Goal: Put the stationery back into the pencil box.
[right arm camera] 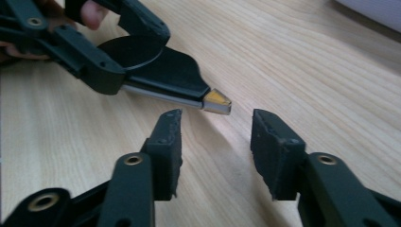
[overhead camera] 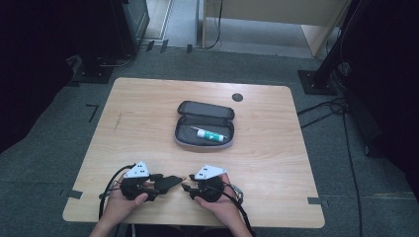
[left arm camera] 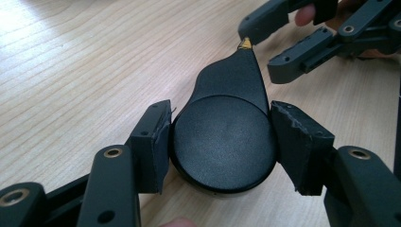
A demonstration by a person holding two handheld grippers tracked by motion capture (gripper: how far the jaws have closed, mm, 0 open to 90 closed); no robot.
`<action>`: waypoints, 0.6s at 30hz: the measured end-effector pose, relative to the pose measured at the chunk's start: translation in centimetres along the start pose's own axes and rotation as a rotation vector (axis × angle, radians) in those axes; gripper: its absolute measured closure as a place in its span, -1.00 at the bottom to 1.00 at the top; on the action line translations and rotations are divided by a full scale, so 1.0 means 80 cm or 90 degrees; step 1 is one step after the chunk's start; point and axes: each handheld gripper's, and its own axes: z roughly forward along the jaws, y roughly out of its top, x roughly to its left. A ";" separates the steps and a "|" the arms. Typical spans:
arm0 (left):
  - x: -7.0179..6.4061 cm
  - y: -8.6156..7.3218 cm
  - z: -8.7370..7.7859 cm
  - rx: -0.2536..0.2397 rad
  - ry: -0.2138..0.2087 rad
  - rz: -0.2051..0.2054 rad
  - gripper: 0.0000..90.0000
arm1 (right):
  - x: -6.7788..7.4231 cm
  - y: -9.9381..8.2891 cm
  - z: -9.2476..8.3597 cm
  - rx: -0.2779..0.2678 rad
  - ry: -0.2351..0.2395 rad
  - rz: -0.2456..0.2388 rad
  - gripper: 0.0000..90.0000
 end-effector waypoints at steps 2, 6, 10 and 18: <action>-0.001 0.001 -0.002 -0.001 -0.003 0.001 -0.06 | 0.002 0.001 0.000 -0.003 -0.004 -0.004 0.15; -0.002 0.003 -0.006 -0.009 -0.007 -0.005 -0.06 | 0.008 0.002 0.003 -0.008 -0.012 -0.023 0.09; 0.001 0.001 -0.009 -0.015 -0.003 -0.013 -0.06 | 0.010 0.003 0.005 -0.019 0.017 -0.009 0.06; 0.000 -0.002 -0.010 -0.033 0.014 -0.010 -0.06 | 0.004 0.006 0.000 -0.062 0.025 0.090 0.11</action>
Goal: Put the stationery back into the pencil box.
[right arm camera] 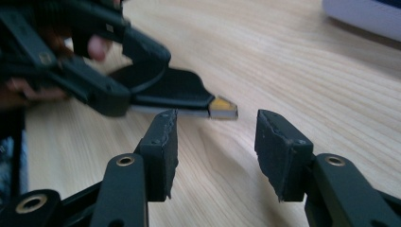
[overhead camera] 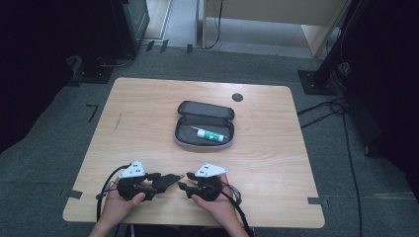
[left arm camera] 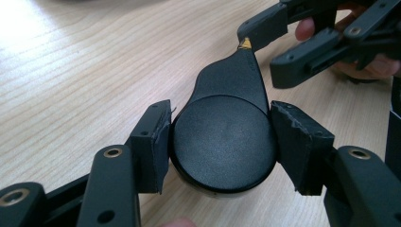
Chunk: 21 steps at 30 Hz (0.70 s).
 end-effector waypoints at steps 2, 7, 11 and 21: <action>-0.001 0.001 0.001 -0.005 0.003 0.002 -0.06 | -0.001 0.002 -0.003 -0.014 0.006 0.035 0.11; -0.007 0.002 0.002 -0.016 0.009 0.011 -0.06 | -0.004 0.002 -0.005 -0.028 0.017 0.101 0.08; -0.012 0.003 0.004 -0.024 0.017 0.027 -0.06 | -0.002 0.001 -0.003 -0.024 0.020 0.124 0.08; -0.020 0.002 0.008 -0.045 0.036 0.051 -0.06 | -0.004 0.000 -0.002 -0.036 0.044 0.170 0.13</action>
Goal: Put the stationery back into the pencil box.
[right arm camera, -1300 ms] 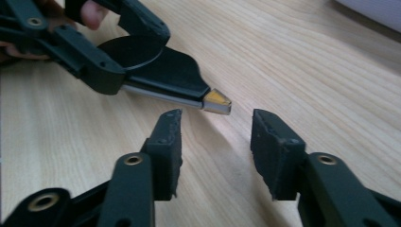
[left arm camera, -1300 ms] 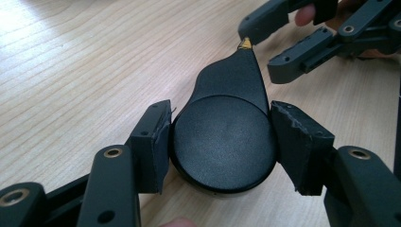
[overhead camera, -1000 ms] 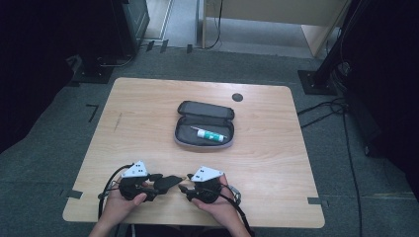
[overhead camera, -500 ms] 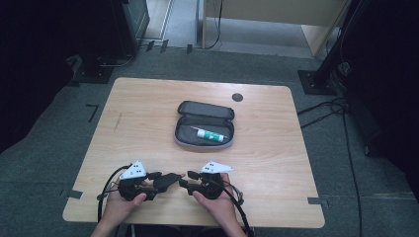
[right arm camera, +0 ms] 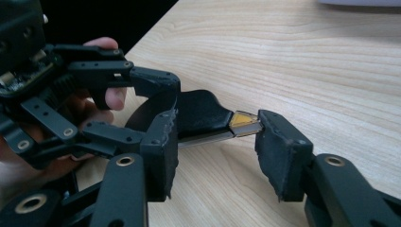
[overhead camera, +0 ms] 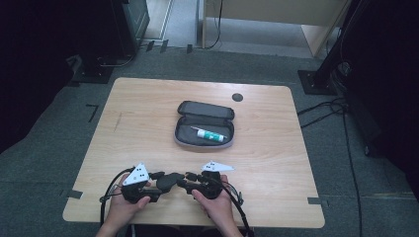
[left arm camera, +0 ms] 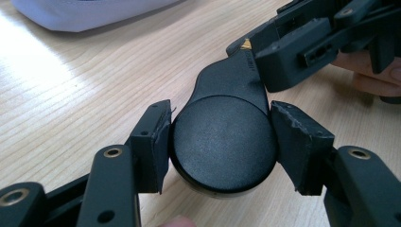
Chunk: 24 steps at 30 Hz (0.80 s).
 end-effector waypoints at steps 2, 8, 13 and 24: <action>-0.001 0.000 0.001 -0.001 0.004 0.005 -0.06 | -0.001 0.000 -0.001 -0.003 0.004 0.005 0.13; -0.003 -0.002 0.004 0.003 0.008 0.013 -0.06 | -0.002 0.000 -0.002 -0.013 0.004 0.014 0.19; -0.006 -0.002 0.008 0.011 0.014 0.022 -0.06 | -0.002 0.001 -0.004 -0.022 0.004 0.014 0.22; -0.012 -0.003 0.014 0.022 0.026 0.037 -0.06 | 0.003 0.002 -0.007 -0.040 0.012 0.018 0.32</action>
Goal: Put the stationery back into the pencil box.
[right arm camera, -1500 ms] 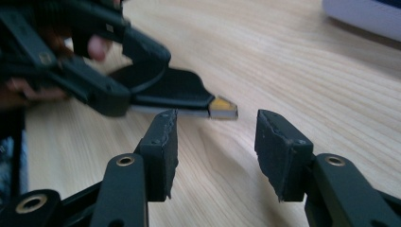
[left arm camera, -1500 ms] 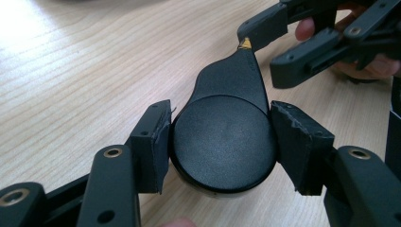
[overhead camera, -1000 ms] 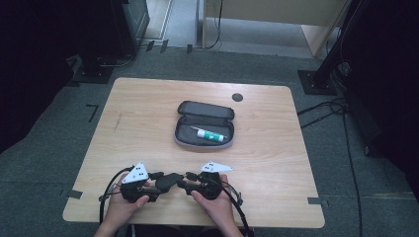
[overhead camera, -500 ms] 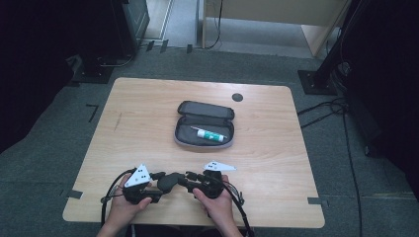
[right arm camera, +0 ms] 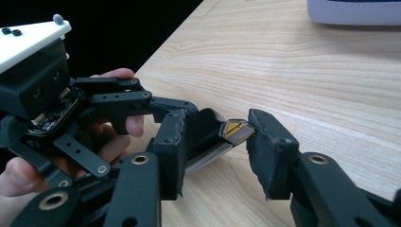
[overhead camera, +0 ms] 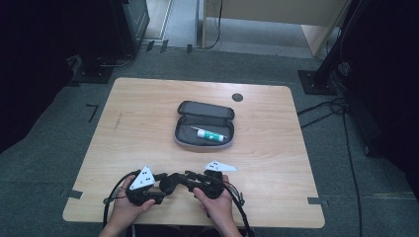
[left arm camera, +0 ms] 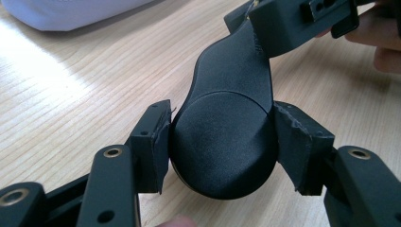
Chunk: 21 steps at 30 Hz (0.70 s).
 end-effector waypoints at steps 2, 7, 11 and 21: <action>-0.001 0.000 0.001 0.002 0.002 0.003 -0.06 | 0.002 -0.001 0.000 0.000 -0.002 -0.001 0.35; -0.003 0.000 0.003 0.002 0.006 0.012 -0.06 | 0.005 -0.003 0.003 0.000 0.001 -0.012 0.45; -0.006 0.000 0.007 0.012 0.017 0.022 -0.06 | 0.010 -0.006 0.008 -0.001 0.007 -0.018 0.58; -0.009 -0.001 0.009 0.010 0.011 0.030 -0.08 | 0.022 -0.006 0.005 -0.017 0.021 -0.034 0.75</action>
